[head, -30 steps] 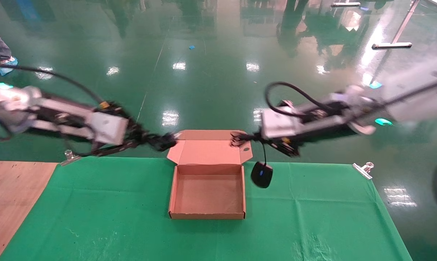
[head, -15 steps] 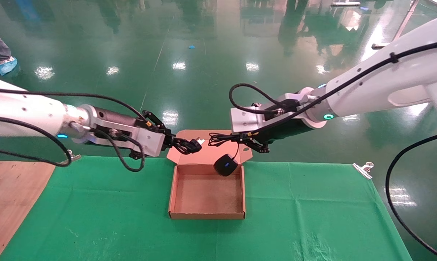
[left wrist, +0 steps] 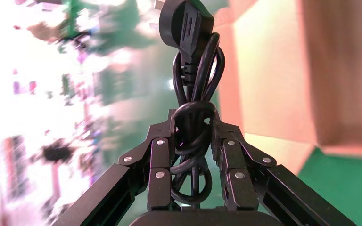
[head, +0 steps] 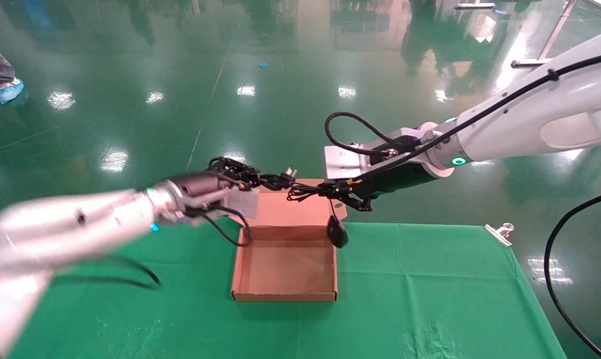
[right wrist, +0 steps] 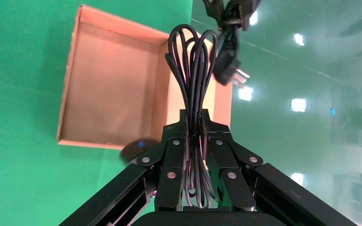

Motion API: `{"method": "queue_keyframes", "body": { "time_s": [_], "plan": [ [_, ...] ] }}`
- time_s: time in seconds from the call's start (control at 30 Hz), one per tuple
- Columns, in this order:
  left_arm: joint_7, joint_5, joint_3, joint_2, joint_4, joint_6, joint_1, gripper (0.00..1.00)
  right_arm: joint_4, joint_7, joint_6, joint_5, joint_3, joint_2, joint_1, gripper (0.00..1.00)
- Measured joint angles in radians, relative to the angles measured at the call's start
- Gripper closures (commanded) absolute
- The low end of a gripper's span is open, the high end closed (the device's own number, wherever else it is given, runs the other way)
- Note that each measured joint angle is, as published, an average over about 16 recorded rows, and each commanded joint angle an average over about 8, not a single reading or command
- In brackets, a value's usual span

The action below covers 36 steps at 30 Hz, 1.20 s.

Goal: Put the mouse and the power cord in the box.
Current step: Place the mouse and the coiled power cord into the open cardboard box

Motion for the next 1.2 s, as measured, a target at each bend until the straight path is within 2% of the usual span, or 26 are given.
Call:
{"method": "queue_keyframes", "body": {
  "time_s": [0.17,0.23,0.3,0.47,0.67,0.73,0.8,0.93,1.03,1.07,1.2],
  "plan": [
    [-0.056,0.026,-0.007,0.023,-0.099,-0.125,0.136,0.84,-0.023,-0.021,-0.018,0.013,0.004,0.017,0.001,1.00],
    [-0.081,0.045,-0.003,0.032,-0.123,-0.147,0.175,0.81,-0.029,-0.028,-0.024,0.016,0.005,0.024,0.000,1.00],
    [-0.108,0.067,0.004,0.043,-0.135,-0.157,0.203,0.83,-0.034,-0.033,-0.029,0.019,0.007,0.031,-0.002,1.00],
    [-0.159,0.127,0.029,0.075,-0.122,-0.169,0.235,0.99,-0.042,-0.045,-0.037,0.025,0.010,0.046,-0.008,1.00],
    [-0.187,0.175,0.072,0.116,-0.058,-0.212,0.237,0.99,-0.050,-0.056,-0.040,0.031,0.014,0.060,-0.015,1.00],
    [-0.192,0.178,0.090,0.126,-0.033,-0.228,0.233,0.91,-0.053,-0.060,-0.040,0.033,0.016,0.064,-0.017,1.00],
    [-0.197,0.174,0.110,0.134,-0.010,-0.240,0.227,0.78,-0.057,-0.063,-0.039,0.035,0.017,0.068,-0.018,1.00],
    [-0.206,0.141,0.154,0.140,0.029,-0.248,0.208,0.29,-0.065,-0.071,-0.039,0.038,0.020,0.075,-0.020,1.00],
    [-0.208,0.105,0.188,0.141,0.052,-0.247,0.194,0.05,-0.072,-0.078,-0.038,0.039,0.021,0.079,-0.021,1.00],
    [-0.208,0.093,0.198,0.141,0.058,-0.247,0.189,0.00,-0.074,-0.080,-0.038,0.040,0.022,0.080,-0.022,1.00],
    [-0.200,0.039,0.237,0.140,0.080,-0.243,0.172,0.00,-0.084,-0.088,-0.037,0.043,0.024,0.082,-0.024,1.00]
  ]
}}
